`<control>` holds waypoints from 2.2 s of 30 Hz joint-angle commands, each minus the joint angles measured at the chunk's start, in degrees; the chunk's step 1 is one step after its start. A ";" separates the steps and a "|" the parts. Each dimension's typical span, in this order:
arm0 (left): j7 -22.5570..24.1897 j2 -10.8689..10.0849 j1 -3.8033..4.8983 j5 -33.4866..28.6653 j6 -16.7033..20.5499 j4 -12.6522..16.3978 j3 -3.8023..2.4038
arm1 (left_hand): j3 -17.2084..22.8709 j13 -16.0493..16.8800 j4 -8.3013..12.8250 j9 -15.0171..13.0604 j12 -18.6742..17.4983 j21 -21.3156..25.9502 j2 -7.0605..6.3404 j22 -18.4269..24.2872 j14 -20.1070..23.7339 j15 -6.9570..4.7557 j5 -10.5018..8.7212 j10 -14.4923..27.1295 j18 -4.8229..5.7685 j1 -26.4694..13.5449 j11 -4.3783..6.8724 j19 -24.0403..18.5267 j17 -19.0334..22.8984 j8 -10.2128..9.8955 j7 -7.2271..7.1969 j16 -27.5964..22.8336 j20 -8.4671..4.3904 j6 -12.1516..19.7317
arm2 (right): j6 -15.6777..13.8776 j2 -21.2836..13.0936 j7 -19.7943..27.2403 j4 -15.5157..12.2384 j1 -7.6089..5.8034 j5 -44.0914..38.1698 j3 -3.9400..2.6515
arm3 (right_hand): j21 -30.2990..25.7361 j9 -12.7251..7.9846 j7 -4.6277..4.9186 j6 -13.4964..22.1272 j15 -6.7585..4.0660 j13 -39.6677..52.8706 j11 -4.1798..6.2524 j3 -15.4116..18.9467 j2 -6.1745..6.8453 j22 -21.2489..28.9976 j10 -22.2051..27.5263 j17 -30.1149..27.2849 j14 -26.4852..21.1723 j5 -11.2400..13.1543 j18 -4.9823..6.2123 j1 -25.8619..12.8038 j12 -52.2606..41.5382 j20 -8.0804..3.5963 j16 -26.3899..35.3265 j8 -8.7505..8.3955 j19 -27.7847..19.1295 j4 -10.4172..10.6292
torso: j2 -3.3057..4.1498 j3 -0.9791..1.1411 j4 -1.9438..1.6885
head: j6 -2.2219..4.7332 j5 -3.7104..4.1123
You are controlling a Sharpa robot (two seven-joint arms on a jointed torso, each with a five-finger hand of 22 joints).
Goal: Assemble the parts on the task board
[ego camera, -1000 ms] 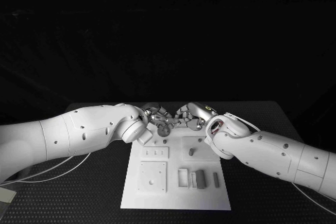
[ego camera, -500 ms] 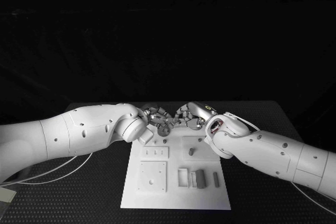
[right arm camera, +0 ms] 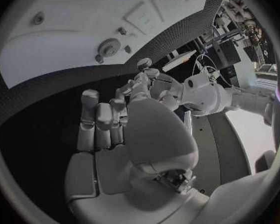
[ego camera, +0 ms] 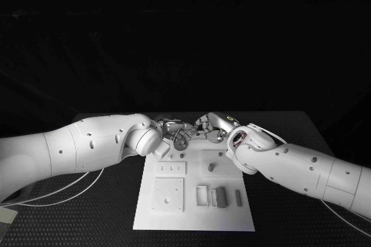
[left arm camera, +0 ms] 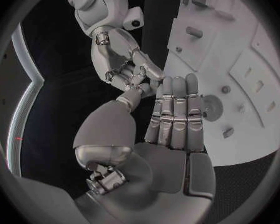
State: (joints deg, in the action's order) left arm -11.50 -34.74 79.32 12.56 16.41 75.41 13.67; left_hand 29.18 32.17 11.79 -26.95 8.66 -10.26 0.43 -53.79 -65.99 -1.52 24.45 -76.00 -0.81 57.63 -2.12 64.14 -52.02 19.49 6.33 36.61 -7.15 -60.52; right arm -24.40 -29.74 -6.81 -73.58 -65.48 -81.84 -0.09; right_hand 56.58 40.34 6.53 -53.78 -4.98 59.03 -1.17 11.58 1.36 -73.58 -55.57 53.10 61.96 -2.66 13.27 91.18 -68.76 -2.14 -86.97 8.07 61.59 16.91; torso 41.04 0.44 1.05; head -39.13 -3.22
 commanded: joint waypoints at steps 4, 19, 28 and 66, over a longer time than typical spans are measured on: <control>-0.04 -0.11 0.08 -0.83 0.39 0.26 -0.09 | 2.93 0.06 2.97 -3.42 -0.40 0.48 1.04 -0.85 0.52 -0.06 -0.82 -0.84 0.81 -3.16 0.79 0.55 0.56 -0.26 -1.95 0.64 0.09 -2.11 | 0.12 -0.76 1.52 0.03 0.09 1.27 0.04 | -0.98 -0.90 3.23 6.63 2.01 -0.37 -2.08 -0.01 2.42 0.39 1.28 -0.38 -1.12 -0.04 1.26 -1.79 0.91 0.53 0.92 -2.84 -1.40 -0.09 | -0.01 0.06 -0.01 | 0.09 -0.02; -0.73 -1.78 -0.05 12.17 -0.16 1.16 -0.03 | 3.77 0.22 4.03 -3.56 -0.54 0.49 0.88 -1.38 0.69 -0.07 -1.19 -0.80 0.81 -3.56 0.76 0.54 0.79 -0.36 -1.84 0.94 0.05 -2.02 | -1.67 -4.24 2.26 0.44 0.54 3.07 0.01 | -1.40 -0.50 3.94 7.92 2.77 -1.00 -2.82 -2.51 4.34 0.74 1.90 -0.77 -1.69 0.01 1.32 -3.25 0.98 0.94 0.95 -3.49 -1.63 -0.07 | -0.02 0.05 -0.01 | -0.09 -0.15; -7.15 -3.29 -0.22 22.77 -0.55 2.11 0.08 | 4.37 0.54 4.36 -3.84 -0.33 0.16 0.29 -2.13 0.24 -0.34 -1.00 -1.37 0.81 -3.11 0.91 1.10 0.97 -0.17 -1.69 1.59 -0.21 -2.39 | -2.81 -6.56 3.11 1.07 0.57 4.02 -0.08 | -1.43 -0.27 3.86 7.66 2.71 -1.17 -2.75 -3.27 4.52 0.78 1.93 -0.89 -1.72 0.01 1.40 -3.33 0.94 0.99 0.93 -3.34 -1.66 -0.11 | -0.11 0.11 -0.02 | -0.24 -0.57; -18.67 -6.51 -4.60 36.73 -4.15 6.64 0.11 | 4.57 2.64 4.51 -5.41 2.72 -1.67 -0.40 -7.06 -0.51 -1.71 4.95 -3.42 0.79 -4.80 2.32 2.90 0.68 1.47 -2.88 7.62 -1.61 -4.55 | -2.80 -7.36 4.13 5.15 0.37 5.49 -0.43 | -1.43 0.03 3.71 7.25 2.56 -1.42 -2.60 -3.96 4.35 0.77 1.96 -1.06 -1.81 0.01 1.46 -3.18 0.87 1.10 0.90 -3.14 -1.81 -0.11 | -0.20 0.05 -0.05 | -1.11 -0.84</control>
State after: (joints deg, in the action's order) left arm -29.78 -41.38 74.82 46.95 11.37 82.11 13.80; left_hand 32.36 34.79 15.13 -30.62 11.14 -11.59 0.06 -60.84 -66.63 -2.57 29.23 -77.42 -0.77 52.80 -1.48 66.48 -51.37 20.70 5.85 44.06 -8.29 -62.19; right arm -26.90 -37.10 -3.15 -68.28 -65.09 -76.48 -0.48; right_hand 55.35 40.31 7.53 -49.01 -2.67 57.70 -3.67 7.95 5.36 -72.89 -53.84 52.11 60.28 -2.66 13.24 87.86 -67.83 -1.09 -86.39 4.76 59.98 16.91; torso 40.76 0.44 1.03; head -40.15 -4.10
